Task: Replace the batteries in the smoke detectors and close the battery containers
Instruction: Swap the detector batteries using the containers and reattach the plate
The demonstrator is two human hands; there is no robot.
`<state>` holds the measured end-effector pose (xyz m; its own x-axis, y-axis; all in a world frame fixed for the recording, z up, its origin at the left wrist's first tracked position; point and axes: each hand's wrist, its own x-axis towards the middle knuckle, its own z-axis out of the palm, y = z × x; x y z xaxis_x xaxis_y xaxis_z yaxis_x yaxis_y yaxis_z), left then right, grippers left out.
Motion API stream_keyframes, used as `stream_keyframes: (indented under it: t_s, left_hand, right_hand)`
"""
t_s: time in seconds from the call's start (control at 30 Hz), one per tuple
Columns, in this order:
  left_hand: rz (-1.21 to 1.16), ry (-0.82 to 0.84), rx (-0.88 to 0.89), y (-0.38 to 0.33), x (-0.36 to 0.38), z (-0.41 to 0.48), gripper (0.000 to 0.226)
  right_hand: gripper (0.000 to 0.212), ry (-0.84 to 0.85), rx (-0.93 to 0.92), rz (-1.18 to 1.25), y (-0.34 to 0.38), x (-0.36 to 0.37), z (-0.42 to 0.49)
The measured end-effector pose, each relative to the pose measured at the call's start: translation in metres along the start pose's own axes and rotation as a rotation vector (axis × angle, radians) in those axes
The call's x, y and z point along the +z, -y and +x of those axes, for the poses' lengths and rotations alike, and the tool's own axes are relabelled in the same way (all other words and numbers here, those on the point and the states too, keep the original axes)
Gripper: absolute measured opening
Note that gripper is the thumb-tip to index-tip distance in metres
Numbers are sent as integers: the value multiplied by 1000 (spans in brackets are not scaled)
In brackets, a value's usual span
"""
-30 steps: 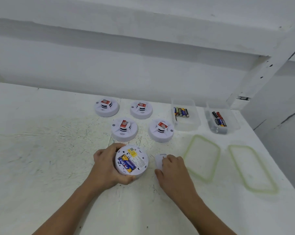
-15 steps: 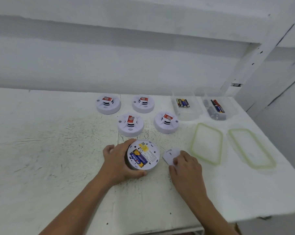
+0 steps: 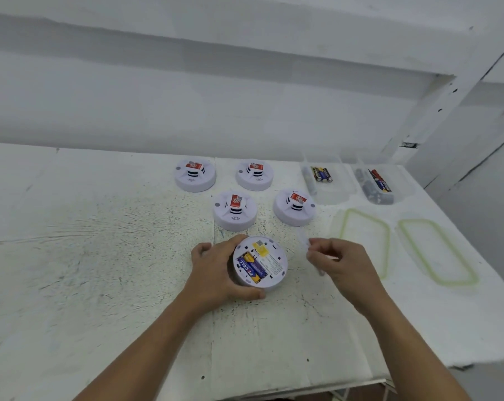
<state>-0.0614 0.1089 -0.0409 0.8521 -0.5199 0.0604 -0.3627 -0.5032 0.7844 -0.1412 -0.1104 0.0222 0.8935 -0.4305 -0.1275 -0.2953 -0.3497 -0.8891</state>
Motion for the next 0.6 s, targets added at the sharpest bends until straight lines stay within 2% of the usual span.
stream_keyframes:
  t_s: [0.2,0.33,0.6]
  left_hand:
    - [-23,35,6,-4,-4,0,90]
    - [-2,39,14,-3,-5,1,83]
    - [-5,60,13,-6,-7,0,81]
  right_hand:
    - [8,365,-256,-314,27,22,11]
    - [14,509,-455,-571,32,32,19]
    - [17,634,-565,-714,34,31,26]
